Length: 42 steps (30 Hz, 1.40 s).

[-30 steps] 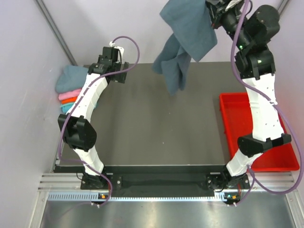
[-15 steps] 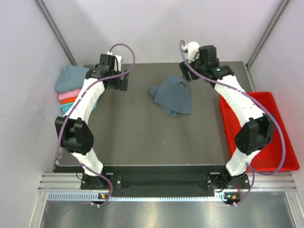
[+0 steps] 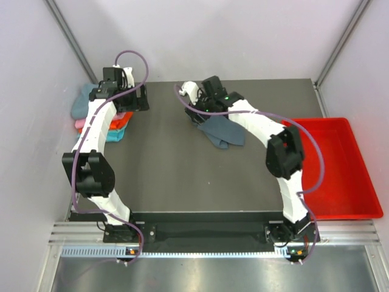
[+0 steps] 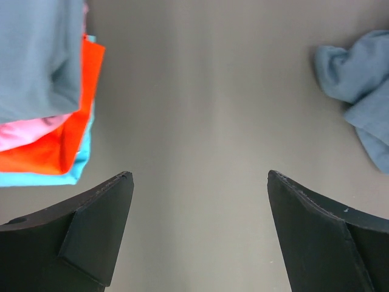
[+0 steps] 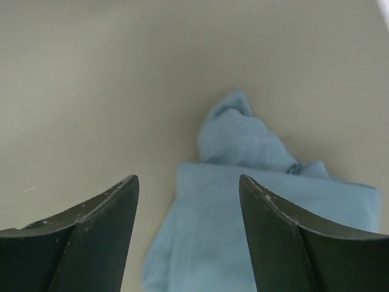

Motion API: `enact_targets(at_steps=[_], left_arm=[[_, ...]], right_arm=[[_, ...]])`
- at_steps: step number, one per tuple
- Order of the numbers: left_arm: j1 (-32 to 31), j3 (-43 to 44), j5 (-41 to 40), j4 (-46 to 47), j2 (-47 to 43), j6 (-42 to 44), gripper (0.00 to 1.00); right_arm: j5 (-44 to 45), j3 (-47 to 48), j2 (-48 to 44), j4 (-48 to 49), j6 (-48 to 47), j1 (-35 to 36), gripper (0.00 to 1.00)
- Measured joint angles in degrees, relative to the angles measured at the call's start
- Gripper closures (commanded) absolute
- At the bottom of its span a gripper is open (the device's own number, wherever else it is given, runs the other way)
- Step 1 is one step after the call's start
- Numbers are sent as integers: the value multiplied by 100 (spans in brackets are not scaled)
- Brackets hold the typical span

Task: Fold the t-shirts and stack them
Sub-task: Flatten the tshirt out

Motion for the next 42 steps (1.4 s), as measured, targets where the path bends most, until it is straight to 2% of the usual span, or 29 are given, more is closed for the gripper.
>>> enact_targets(at_steps=[6,9,12,13,15,16,21,22,23,25,26,31,39,42], left_arm=[[-63,-17,184,-2,-2,11,4],[-63,-17,175,-2,-2,20,4],[-63,-17,175,-4,-2,37,5],[-63,-15,175,-4,-2,44,5],[-63,-15,170,-7,-2,72,5],[-63,-15,164,-7,-2,87,5],[2,-17,129,-11,-2,142,4],[42,-15,129,-9,-2,142,4],[83,-17,122,-11,-2,140,4],[181,-15,125,-9,-2,140,4],[221,-15,122,-9,-2,138,4],[354,-15,133,-9,-2,98,5],[361,-85,251,-4,-81,-9,5],[380,-144,284,-7,-201,-11,5]], right_arm=[[664,739,1311,118,-249,-4,31],[894,953,1563,197,-433,-4,36],[1097,960,1582,352,-560,-7,54],[1176,960,1582,472,-608,-7,78],[1298,960,1582,632,-684,-7,97],[1381,960,1582,693,-717,-7,100],[1547,997,1582,774,-715,-31,100],[1554,1038,1582,745,-691,-33,82],[1534,1069,1582,745,-619,-33,69],[1381,1097,1567,688,-535,-35,47],[1283,1099,1565,673,-516,-35,44],[828,1097,1561,452,-374,-35,44],[796,1167,1729,367,-227,-35,49],[813,1224,1851,323,-184,-35,55]])
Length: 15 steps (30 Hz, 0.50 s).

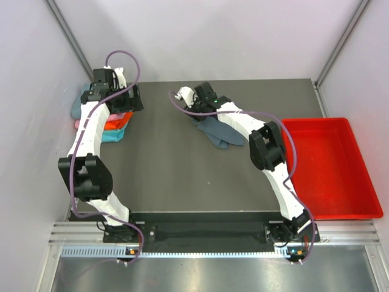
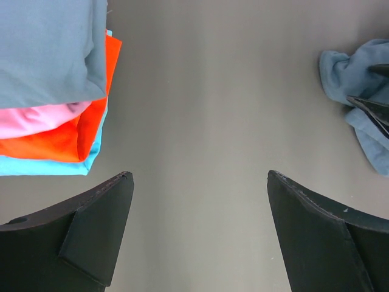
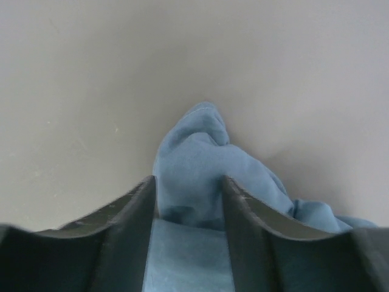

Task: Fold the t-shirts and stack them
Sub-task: Flatten the tshirt out

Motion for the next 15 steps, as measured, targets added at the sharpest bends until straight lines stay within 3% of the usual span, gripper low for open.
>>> enact_targets(at_steps=[2,3,9,15], left_arm=[[26,-44,24,7,-96,-4,5],[44,-70,28,9,-140,-4,5],[151,-289,52,20,-332,-20,5],[238,-398,107,20,-348,-48,5]], right_arm=[[7,33,68,-2,4,0,63],[13,35,94,-4,9,0,74],[90,59,168,-20,24,0,96],[166,66,162,2,44,0,100]])
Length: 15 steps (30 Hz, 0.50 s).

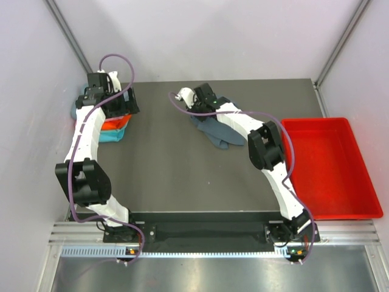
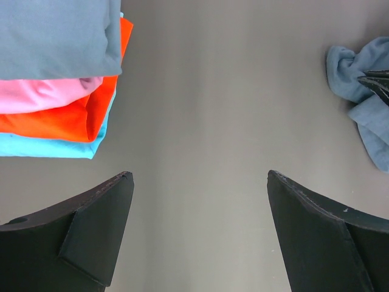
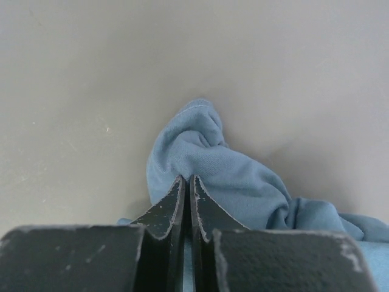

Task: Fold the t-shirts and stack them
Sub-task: Flatten the tshirt out

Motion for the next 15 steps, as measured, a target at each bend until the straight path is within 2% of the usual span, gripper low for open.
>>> enact_targets(at_steps=[7,15], left_arm=[[74,-31,39,13,0,-81,5],[101,-72,68,70,2,-129,5]], right_arm=[[-70,122,-485,-33,24,11,100],[-455,1174,-1591,282,494,87,100]])
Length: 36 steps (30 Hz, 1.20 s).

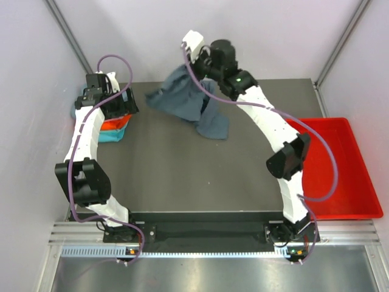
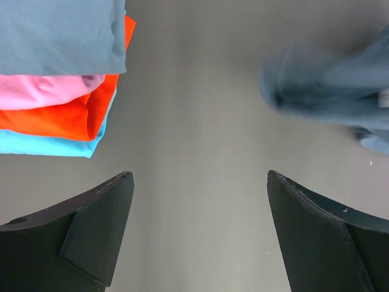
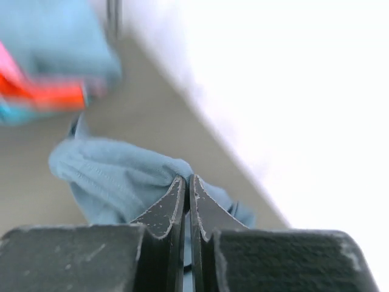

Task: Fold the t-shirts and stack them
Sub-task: Flatten the tshirt out

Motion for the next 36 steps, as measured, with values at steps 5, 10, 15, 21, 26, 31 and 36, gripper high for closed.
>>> enact_targets(at_steps=[5,10,15,21,26,31,36], left_arm=[[0,0,28,22,35,-66,6],[2,2,116,26,116,-127,6],[4,2,173,24,162,-153,6],[4,2,216,24,162,-205,6],[4,2,409,26,162,-238,8],[-81,-214,1145,90,190,-273,16],[-601,-313,1733,101,828,-319,18]], right_arm=[[-151,260,-782,514,426,22,100],[-52,-308,-1530,925,575,-184,100],[225,-1797,-1926,1069,990,-1180,100],[1143,-3969,-1932,577,1838,-2625,54],[1408,-4649,-1851,109,2227,-3318,37],[997,-4555,-1853,262,1812,-2507,37],[350,-4135,-1733,245,1309,-1375,37]])
